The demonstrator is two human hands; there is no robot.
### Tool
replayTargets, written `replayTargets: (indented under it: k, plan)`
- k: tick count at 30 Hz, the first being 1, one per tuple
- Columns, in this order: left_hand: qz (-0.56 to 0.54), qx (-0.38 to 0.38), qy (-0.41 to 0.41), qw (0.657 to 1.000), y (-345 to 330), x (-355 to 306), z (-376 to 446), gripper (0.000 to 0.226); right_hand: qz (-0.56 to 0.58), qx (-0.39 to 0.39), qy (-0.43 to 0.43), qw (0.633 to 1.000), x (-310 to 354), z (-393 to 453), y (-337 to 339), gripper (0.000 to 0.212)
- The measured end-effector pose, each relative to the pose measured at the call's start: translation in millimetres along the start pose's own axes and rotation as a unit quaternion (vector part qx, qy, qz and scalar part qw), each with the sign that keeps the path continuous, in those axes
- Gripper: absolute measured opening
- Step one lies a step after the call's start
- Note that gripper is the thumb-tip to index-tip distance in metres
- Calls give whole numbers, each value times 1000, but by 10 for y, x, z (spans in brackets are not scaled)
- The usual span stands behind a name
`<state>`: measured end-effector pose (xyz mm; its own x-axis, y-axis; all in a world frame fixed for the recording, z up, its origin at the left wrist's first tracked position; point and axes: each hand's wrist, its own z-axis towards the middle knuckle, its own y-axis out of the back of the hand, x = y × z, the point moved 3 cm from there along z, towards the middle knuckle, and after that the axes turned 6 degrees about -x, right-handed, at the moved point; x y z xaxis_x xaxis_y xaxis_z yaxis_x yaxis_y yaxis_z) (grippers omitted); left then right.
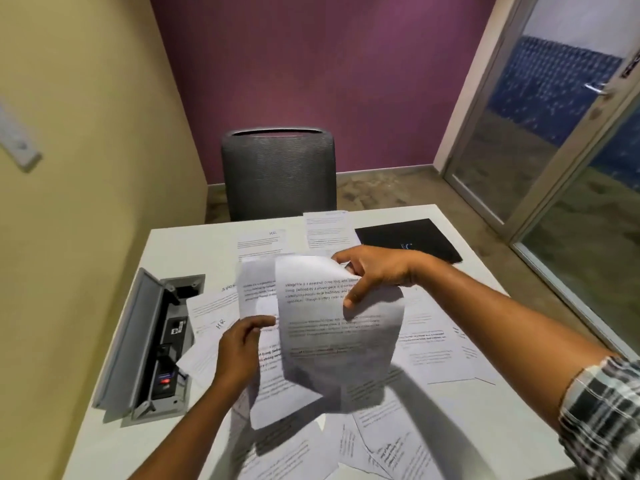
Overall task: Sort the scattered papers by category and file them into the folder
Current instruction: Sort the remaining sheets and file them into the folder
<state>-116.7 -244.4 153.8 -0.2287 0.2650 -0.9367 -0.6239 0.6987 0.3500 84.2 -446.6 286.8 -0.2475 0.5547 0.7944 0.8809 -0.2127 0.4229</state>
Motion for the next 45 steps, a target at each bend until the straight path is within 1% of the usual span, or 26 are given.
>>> replayTargets:
  k: [2, 5, 7, 10, 11, 13, 15, 16, 18, 19, 20, 22, 24, 26, 27, 29, 31, 34, 36, 37, 39, 41, 43, 45]
  plan:
    - [-28, 8, 15, 999, 24, -84, -59, 52, -62, -35, 6, 997, 75, 76, -159, 55]
    - [-53, 33, 43, 997, 59, -101, -153, 34, -182, -113, 49, 976, 130, 219, -388, 59]
    - [-55, 42, 49, 996, 93, -98, -214, 25, -214, -171, 66, 960, 86, 301, -487, 65]
    - [-82, 33, 27, 996, 153, -122, -275, 32, -204, -239, 64, 947, 19, 339, -565, 69]
    - [-99, 29, 22, 994, 161, -125, -274, 30, -197, -254, 60, 945, 1, 348, -573, 69]
    - [-135, 37, 43, 989, 161, -97, -284, 23, -187, -274, 49, 942, -60, 363, -604, 68]
    - [-143, 50, 68, 986, 129, -51, -311, 24, -178, -287, 37, 941, -146, 370, -644, 69]
    - [-135, 56, 78, 986, 112, -39, -327, 29, -172, -293, 31, 940, -187, 368, -665, 69]
    - [-106, 54, 109, 987, 87, -36, -379, 51, -154, -304, 16, 940, -295, 361, -723, 69]
    - [-104, 53, 110, 987, 64, -32, -389, 56, -144, -312, 10, 939, -349, 360, -754, 68]
    - [-98, 54, 103, 988, 33, 12, -384, 52, -132, -319, 4, 939, -402, 361, -794, 68]
    - [-79, 55, 89, 991, -14, 67, -394, 33, -99, -328, -4, 939, -491, 366, -875, 67]
    - [-44, 24, 91, 995, -52, 189, -383, 31, -83, -339, -9, 937, -575, 355, -939, 70]
    - [-5, 1, 88, 996, -18, 341, -357, 24, -81, -365, -14, 928, -706, 314, -1000, 75]
    - [12, -7, 103, 995, 9, 436, -351, 23, -76, -384, -18, 920, -808, 276, -1023, 77]
    - [5, -22, 146, 989, 91, 654, -349, 27, -66, -419, -45, 905, -1092, 185, -1058, 78]
    - [-28, -25, 176, 984, 174, 810, -400, 33, -69, -409, -104, 904, -1479, 73, -1112, 75]
    - [-73, -69, 209, 973, 189, 909, -544, 41, -90, -333, -215, 914, -2227, -210, -1257, 71]
    - [-107, -95, 238, 961, 178, 987, -637, 43, -92, -317, -277, 902, -2685, -474, -1369, 71]
    - [-110, -96, 246, 958, 173, 1030, -675, 42, -87, -318, -302, 895, -2876, -605, -1402, 74]
    - [-102, -104, 268, 952, 150, 1132, -728, 42, -75, -316, -348, 880, -3157, -836, -1448, 89]
    - [-91, -118, 286, 947, 129, 1210, -777, 44, -83, -317, -380, 865, -3313, -1024, -1473, 110]
    - [-71, -143, 297, 942, 81, 1223, -849, 48, -112, -317, -382, 861, -3407, -1117, -1479, 126]
    - [-40, -144, 291, 945, 6, 1237, -910, 46, -140, -310, -368, 866, -3461, -1125, -1475, 129]
